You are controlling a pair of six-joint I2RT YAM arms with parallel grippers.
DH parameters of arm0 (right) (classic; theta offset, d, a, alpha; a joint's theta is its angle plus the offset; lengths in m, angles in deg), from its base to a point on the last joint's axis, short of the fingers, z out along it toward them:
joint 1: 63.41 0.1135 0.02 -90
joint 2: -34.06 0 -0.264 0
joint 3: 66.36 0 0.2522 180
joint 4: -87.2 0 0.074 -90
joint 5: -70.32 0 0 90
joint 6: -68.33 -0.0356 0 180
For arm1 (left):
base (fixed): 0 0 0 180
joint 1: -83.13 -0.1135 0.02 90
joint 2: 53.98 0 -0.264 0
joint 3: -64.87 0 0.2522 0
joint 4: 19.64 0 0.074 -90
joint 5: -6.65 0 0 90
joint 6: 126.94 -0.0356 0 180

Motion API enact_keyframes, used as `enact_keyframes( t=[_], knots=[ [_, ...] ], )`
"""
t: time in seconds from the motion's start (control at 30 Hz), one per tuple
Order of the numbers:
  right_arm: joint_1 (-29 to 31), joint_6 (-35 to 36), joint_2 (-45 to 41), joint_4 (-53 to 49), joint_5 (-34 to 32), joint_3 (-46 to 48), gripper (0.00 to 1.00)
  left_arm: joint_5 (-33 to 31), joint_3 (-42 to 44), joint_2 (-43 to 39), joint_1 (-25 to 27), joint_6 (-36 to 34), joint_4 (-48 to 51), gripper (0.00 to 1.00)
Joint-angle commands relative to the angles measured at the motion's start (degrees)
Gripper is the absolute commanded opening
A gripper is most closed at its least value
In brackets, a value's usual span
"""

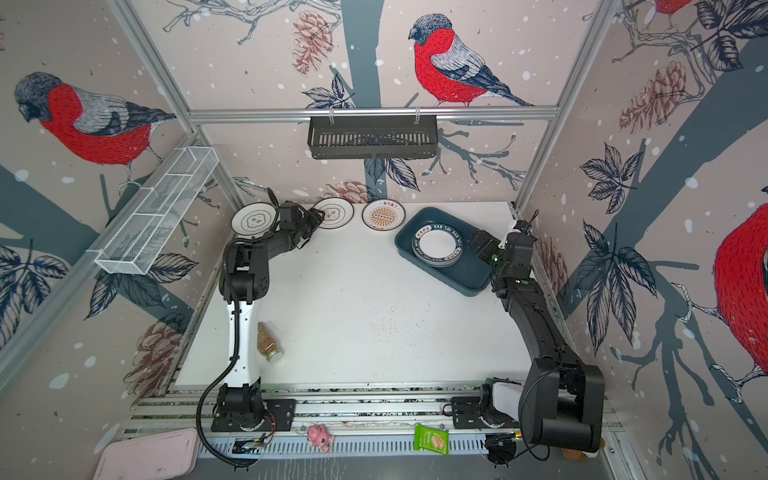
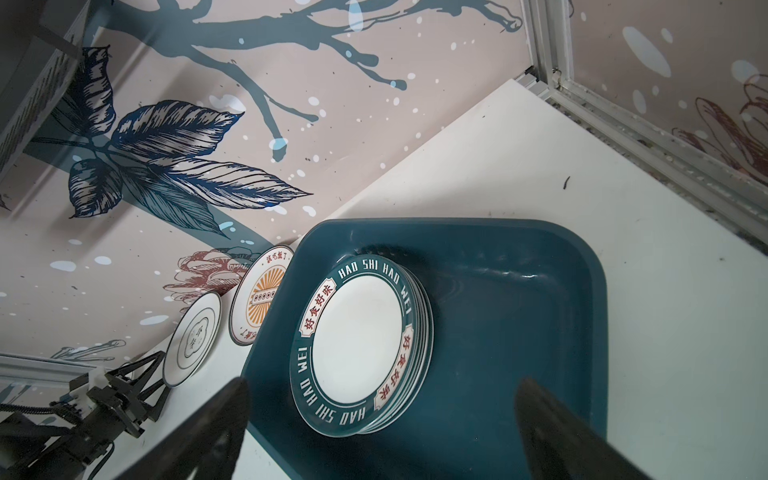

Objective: Place the plates into the plastic bin on the countertop
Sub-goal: 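Grasp the white cloud-emblem plate rim with the left gripper, then lift the cloud-emblem plate with the left gripper toward the table centre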

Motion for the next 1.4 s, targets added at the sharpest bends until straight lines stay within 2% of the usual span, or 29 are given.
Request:
enact_keyframes(
  t=[0.0,0.17,0.33,0.43,1.03,1.37],
  knots=[
    [0.20,-0.52,0.36,0.62,-0.20,-1.02,0.99,-2.05,-0.31,1.40,0.22,2.50,4.53,0.61],
    [0.20,-0.02,-0.05,-1.14,-0.98,-1.19,0.99,-4.68,0.07,0.99,0.49,3.06,5.77,0.49],
    [0.20,0.38,-0.01,-1.32,-0.88,-1.52,1.00,-5.59,1.22,0.46,0.49,3.74,5.73,0.32],
    [0.20,0.59,0.20,-1.03,-0.25,-1.64,0.99,-5.82,2.31,0.01,0.61,4.25,5.18,0.27],
    [0.16,0.87,-0.07,-1.18,0.73,-1.34,0.99,-5.34,7.32,-3.71,0.57,4.64,1.43,0.03],
    [0.12,0.64,-0.36,-0.96,1.38,-1.00,0.99,-5.05,10.70,-6.70,0.40,4.73,-0.99,0.00]
  ],
)
